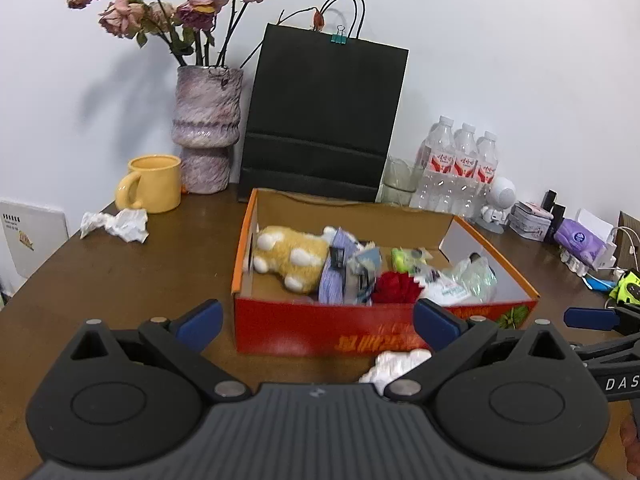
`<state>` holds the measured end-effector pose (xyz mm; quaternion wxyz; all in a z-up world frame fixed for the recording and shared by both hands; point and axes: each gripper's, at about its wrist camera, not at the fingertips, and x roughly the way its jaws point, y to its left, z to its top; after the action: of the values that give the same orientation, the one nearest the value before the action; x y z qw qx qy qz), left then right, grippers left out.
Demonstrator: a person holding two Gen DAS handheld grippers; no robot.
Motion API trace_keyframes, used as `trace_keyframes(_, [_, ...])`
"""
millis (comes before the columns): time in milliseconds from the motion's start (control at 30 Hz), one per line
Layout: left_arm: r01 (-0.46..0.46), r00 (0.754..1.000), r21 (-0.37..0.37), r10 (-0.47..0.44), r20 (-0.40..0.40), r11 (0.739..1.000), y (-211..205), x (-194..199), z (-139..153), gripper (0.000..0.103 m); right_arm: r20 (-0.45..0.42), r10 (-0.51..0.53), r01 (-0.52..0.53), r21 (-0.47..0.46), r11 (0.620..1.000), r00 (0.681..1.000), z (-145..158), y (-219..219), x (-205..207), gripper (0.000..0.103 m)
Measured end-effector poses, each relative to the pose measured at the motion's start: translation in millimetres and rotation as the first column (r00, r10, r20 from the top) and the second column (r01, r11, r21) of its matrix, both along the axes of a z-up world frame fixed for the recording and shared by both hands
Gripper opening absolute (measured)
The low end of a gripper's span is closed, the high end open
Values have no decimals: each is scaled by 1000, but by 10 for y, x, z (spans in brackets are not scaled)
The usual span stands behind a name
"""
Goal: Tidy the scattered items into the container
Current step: 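Withdraw both grippers from the box toward the crumpled tissue on the table, then grasp the crumpled white tissue with the left gripper while the right grasps the white round item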
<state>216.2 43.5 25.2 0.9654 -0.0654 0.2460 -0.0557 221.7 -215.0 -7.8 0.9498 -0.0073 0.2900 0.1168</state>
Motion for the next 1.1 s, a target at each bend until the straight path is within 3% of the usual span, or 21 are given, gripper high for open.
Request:
trace_keyframes(233, [-11, 999, 3, 11, -35, 1000, 125, -254, -117, 103, -33, -13, 12, -14, 1000, 999, -181, -40, -241, 103])
trace_keyframes(533, [25, 994, 17, -23, -109, 1000, 73, -283, -366, 103, -75, 14, -16, -23, 1000, 997, -487, 29, -341, 100])
trace_keyframes(933, [117, 978, 27, -110, -179, 993, -436, 157, -544, 103, -101, -17, 15, -17, 1000, 995, -653, -180, -179, 97])
trace_keyframes(1100, [148, 971, 68, -132, -201, 987, -696, 365, -662, 102, -108, -41, 40, -10, 999, 993, -688, -385, -72, 97])
